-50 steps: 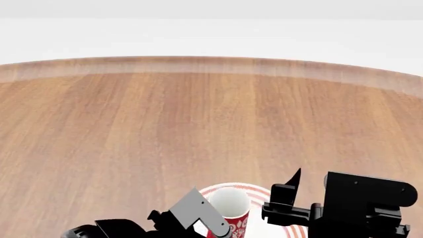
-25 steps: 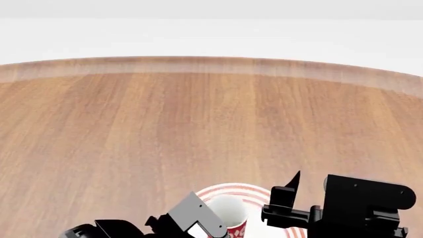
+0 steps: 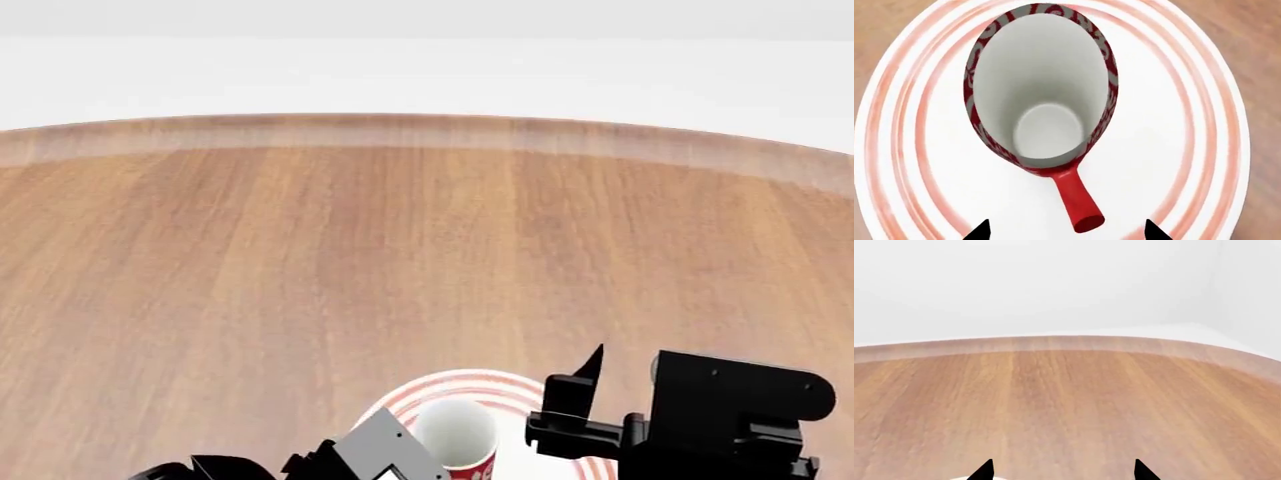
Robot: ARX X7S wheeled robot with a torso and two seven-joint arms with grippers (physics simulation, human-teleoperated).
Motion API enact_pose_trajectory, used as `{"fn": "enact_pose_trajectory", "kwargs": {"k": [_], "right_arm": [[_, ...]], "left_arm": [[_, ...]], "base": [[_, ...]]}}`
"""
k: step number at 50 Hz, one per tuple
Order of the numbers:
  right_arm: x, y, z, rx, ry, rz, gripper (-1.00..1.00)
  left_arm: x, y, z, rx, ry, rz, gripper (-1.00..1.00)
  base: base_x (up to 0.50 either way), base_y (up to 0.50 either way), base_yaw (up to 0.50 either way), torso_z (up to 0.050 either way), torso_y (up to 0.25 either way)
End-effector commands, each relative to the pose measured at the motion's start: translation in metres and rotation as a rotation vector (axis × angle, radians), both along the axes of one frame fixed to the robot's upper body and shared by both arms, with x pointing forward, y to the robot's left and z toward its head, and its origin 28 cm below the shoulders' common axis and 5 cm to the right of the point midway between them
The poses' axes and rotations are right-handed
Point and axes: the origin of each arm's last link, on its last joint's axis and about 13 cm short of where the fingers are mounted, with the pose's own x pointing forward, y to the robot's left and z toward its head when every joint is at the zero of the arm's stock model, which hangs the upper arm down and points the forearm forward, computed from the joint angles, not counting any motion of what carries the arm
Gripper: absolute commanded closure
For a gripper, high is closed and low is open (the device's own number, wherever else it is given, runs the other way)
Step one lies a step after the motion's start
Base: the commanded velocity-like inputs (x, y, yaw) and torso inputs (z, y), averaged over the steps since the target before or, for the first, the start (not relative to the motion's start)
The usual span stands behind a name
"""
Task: Pick up the red mug and put it on the plate
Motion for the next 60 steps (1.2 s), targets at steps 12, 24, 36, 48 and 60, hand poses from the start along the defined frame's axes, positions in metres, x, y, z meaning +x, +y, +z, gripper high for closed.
{"fn": "enact_pose_trajectory", "kwargs": {"k": [12,24,36,48,60], "right_arm": [[0.004,0.002,-0.004,0.023,0.004,0.003,-1.0],[0.006,0.004,-0.008,0.022,0.014,0.009,-1.0],[0.007,0.005,-0.008,0.019,0.019,0.009,-1.0],[0.007,0.007,-0.006,0.013,0.017,0.015,-1.0],[0.006,0.009,-0.005,0.01,0.012,0.023,-1.0]], "left_arm": [[-0.003,-0.01,-0.005,-0.013,-0.054,-0.063,-1.0],[-0.013,-0.005,-0.003,-0.016,-0.088,-0.093,-1.0],[-0.047,0.024,0.025,-0.042,-0.169,-0.11,-1.0],[-0.063,0.047,0.046,-0.088,-0.239,-0.064,-1.0],[-0.068,0.061,0.069,-0.214,-0.352,0.037,-1.0]], "base": [[0.0,0.0,0.0,0.0,0.0],[0.0,0.0,0.0,0.0,0.0],[0.0,0.0,0.0,0.0,0.0],[0.0,0.0,0.0,0.0,0.0],[0.0,0.0,0.0,0.0,0.0]]}}
